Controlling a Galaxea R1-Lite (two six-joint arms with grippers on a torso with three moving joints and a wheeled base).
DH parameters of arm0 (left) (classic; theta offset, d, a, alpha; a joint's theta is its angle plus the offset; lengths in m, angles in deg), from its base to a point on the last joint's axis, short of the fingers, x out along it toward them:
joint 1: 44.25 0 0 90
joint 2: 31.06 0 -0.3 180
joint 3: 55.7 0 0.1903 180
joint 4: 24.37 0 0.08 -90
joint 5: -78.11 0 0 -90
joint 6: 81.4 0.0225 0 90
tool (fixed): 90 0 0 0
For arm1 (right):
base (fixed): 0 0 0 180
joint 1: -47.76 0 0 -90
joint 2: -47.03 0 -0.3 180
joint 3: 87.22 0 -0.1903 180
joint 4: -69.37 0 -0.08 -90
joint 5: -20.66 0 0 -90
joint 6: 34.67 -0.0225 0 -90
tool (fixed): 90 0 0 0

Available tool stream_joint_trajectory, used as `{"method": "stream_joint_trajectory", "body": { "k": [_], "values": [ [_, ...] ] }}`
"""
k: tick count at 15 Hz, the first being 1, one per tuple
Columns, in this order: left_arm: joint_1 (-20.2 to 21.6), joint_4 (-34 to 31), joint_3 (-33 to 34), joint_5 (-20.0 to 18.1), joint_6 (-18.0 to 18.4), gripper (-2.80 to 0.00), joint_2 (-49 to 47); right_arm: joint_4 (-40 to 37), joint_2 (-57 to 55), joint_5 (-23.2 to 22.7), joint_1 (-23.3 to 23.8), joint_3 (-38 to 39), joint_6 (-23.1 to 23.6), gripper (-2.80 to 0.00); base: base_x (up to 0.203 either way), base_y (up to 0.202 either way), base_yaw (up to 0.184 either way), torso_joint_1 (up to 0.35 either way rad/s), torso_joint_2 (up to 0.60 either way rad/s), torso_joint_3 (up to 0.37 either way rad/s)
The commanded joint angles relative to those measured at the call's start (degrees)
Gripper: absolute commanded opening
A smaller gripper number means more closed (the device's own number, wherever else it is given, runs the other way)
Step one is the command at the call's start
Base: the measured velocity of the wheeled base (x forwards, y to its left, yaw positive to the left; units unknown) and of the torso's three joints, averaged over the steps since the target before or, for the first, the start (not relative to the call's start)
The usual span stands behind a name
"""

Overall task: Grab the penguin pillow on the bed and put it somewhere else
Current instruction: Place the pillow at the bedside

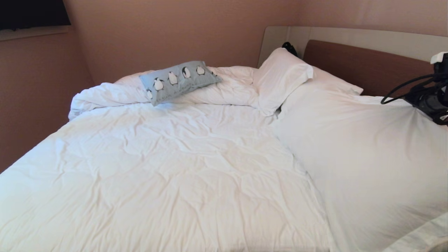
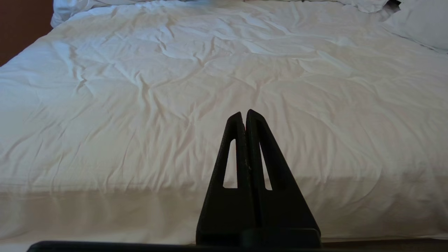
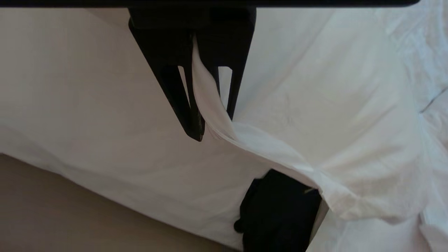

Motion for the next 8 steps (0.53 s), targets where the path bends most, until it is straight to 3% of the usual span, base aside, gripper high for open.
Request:
{"method": "stream_joint_trajectory", "body": {
  "k": [1, 8],
  "values": [
    [0.0, 0.0, 0.0, 0.0, 0.0, -2.8, 0.0, 1.4, 0.1, -0.1, 1.3, 0.0, -0.2, -2.8, 0.0, 0.0, 0.0, 0.0, 0.0, 0.0],
    [0.0, 0.0, 0.0, 0.0, 0.0, -2.8, -0.1, 3.8, -1.2, -0.2, 4.4, 0.0, 0.0, -2.8, 0.0, 0.0, 0.0, 0.0, 0.0, 0.0]
  ]
}}
